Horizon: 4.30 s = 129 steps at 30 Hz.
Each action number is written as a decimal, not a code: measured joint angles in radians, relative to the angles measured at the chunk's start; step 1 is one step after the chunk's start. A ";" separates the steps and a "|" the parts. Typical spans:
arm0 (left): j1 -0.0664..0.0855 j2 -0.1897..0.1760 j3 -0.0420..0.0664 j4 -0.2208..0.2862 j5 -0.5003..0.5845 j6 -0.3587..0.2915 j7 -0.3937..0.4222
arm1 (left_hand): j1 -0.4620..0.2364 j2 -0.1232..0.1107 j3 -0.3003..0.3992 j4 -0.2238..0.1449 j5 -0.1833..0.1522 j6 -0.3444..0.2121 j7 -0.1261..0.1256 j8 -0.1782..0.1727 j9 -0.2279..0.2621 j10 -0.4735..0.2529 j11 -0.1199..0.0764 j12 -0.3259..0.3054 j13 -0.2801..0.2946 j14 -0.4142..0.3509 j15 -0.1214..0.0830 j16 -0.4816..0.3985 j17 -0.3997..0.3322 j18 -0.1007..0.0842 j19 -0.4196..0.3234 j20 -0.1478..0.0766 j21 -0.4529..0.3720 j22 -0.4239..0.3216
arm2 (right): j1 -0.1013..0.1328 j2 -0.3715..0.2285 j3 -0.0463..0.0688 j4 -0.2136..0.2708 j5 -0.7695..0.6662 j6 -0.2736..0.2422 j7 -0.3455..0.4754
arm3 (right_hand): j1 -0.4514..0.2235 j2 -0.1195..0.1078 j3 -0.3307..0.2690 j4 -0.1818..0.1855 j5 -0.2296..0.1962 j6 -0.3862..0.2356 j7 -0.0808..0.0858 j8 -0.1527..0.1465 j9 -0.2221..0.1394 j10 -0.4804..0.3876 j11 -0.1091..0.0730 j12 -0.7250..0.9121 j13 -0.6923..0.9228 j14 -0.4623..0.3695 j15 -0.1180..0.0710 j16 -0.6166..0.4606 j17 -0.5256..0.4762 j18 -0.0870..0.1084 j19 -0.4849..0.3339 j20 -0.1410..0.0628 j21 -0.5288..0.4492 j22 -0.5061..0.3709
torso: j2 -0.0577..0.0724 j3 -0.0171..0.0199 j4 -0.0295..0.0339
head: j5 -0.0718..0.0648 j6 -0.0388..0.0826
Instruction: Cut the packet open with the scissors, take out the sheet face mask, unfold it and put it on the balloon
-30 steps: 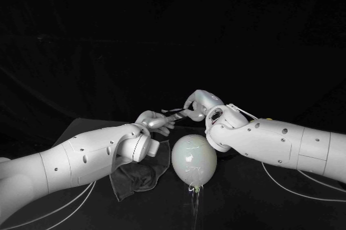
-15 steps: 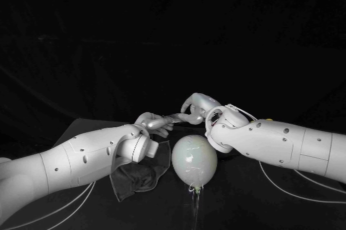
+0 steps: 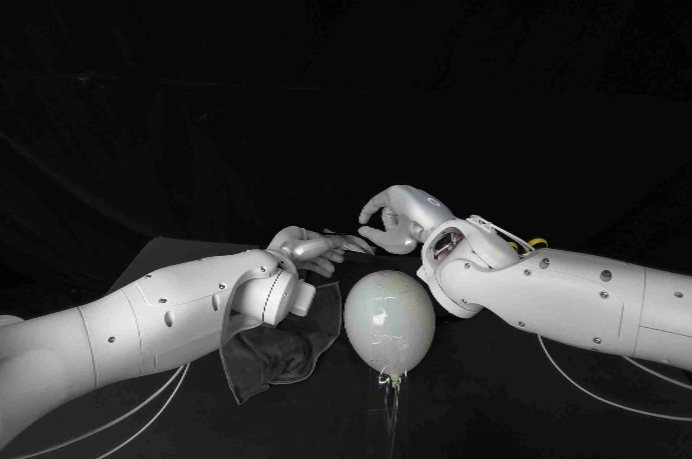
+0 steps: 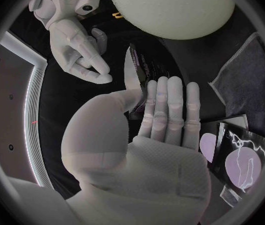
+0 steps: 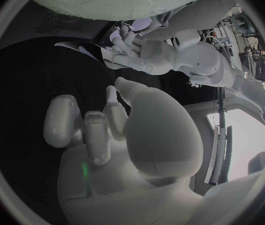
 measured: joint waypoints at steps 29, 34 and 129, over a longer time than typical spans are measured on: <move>0.000 -0.004 0.000 0.011 0.000 0.005 -0.005 | -0.007 0.000 0.000 0.000 0.005 0.000 0.000 -0.001 0.001 0.000 0.000 0.000 0.001 -0.003 -0.002 0.000 0.001 -0.001 -0.003 0.004 0.005 0.003 | -0.016 0.031 0.000 0.007 -0.218 0.166 -0.014 | 0.026 0.080 0.069 -0.074 -0.025 0.060 -0.013 -0.001 -0.007 0.003 0.003 0.090 0.006 0.000 -0.001 0.017 0.000 0.000 0.048 -0.009 0.101 0.000 | 0.000 -0.0017 0.0016 | 0.001 -0.004; 0.000 -0.008 0.000 0.017 0.000 0.008 -0.002 | -0.008 0.004 -0.003 -0.003 0.009 0.000 0.000 -0.001 0.001 0.000 0.000 0.000 0.001 -0.002 -0.002 0.000 0.001 -0.001 -0.003 0.004 0.005 0.003 | -0.017 0.042 0.000 -0.008 -0.236 0.186 -0.034 | 0.017 0.088 0.073 -0.070 -0.025 0.060 -0.013 -0.007 -0.010 0.003 0.002 0.090 0.006 0.000 -0.001 0.017 0.000 0.000 0.048 -0.009 0.101 0.000 | 0.000 -0.0018 0.0012 | 0.002 -0.005; -0.002 -0.025 -0.002 0.070 0.031 0.062 0.142 | 0.025 0.041 0.070 -0.055 0.102 -0.064 0.056 0.012 0.042 -0.270 0.094 -0.138 -0.021 -0.248 0.105 -0.147 -0.152 -0.016 -0.165 0.086 -0.124 -0.100 | -0.017 0.077 0.000 -0.063 -0.215 0.265 -0.149 | -0.070 -0.006 0.034 -0.065 -0.025 -0.068 0.045 -0.132 -0.112 0.000 0.025 0.059 -0.001 0.000 0.028 0.017 -0.001 0.000 0.024 0.022 0.049 0.001 | 0.000 -0.0003 0.0004 | -0.011 -0.006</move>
